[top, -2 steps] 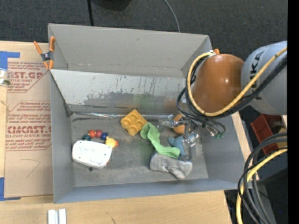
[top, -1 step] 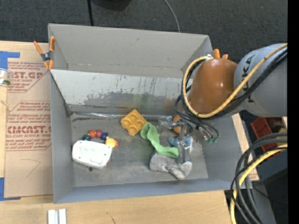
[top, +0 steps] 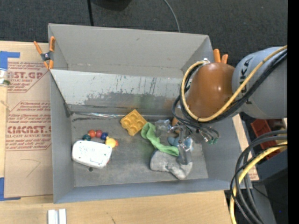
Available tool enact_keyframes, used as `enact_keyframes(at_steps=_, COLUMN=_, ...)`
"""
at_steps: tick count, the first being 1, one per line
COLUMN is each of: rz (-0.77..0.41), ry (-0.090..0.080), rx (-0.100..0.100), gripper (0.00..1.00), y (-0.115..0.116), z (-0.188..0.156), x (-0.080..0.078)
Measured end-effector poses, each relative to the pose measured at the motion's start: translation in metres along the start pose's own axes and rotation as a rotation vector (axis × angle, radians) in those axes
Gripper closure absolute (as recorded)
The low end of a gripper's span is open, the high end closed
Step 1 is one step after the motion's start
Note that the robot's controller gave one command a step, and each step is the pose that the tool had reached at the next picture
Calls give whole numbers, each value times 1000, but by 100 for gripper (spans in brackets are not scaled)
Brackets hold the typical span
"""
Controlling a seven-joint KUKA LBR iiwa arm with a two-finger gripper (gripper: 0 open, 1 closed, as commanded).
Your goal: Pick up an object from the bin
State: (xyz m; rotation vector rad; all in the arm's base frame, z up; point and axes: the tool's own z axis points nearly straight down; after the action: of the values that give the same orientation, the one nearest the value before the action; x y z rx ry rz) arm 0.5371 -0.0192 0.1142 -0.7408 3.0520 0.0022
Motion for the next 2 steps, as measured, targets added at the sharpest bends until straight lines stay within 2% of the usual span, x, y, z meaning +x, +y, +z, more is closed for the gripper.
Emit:
enact_keyframes(at_steps=1, rz=-228, ry=-1, rx=-2, gripper=0, y=2, z=13, x=-2)
enact_keyframes(at_steps=2, rz=-207, ry=-4, rx=-3, gripper=0, y=-3, z=24, x=3)
